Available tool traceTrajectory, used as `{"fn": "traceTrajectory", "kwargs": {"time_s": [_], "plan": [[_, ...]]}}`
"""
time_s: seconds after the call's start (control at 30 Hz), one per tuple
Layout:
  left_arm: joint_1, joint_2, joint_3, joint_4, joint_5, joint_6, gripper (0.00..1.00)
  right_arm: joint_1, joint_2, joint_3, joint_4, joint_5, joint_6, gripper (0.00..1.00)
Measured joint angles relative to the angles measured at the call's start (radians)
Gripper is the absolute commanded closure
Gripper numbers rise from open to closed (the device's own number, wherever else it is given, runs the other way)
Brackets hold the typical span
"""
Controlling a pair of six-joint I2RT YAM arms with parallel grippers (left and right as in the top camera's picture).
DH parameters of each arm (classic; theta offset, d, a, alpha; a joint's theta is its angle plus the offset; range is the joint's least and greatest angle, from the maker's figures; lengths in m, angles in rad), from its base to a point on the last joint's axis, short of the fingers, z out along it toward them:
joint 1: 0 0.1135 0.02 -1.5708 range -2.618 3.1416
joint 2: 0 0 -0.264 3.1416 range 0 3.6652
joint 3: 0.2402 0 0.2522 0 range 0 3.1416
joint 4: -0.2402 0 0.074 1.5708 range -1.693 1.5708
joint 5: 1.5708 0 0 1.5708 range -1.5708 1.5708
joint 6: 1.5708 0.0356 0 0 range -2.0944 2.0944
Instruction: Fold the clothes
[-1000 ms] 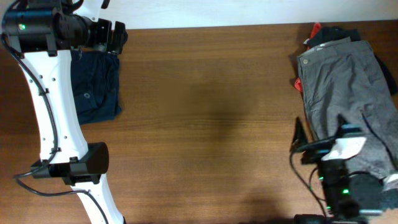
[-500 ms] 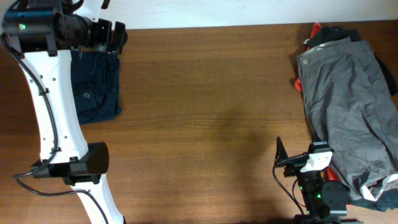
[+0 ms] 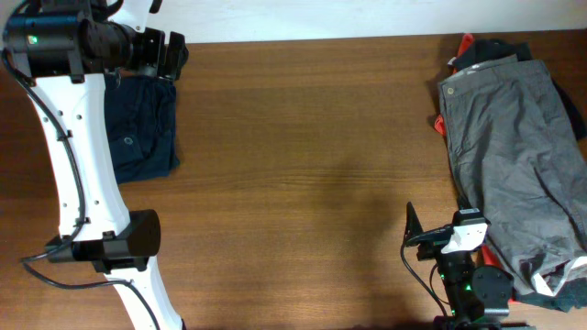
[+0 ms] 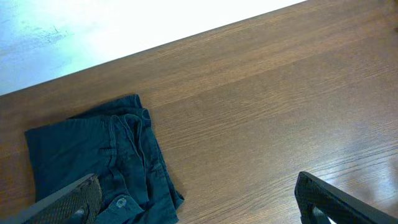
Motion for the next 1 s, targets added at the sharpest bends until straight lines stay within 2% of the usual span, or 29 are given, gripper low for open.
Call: {"fn": "traceTrajectory", "kwargs": {"time_s": [0.77, 1.0], "plan": [[0.0, 0.0, 0.0, 0.029, -0.003, 0.0, 0.01, 0.0, 0.0, 0.0, 0.0, 0.0, 0.001, 0.01], [-0.041, -0.002, -0.038, 0.226, 0.029, 0.0, 0.01, 0.0, 0.0, 0.0, 0.001, 0.0, 0.001, 0.01]]}}
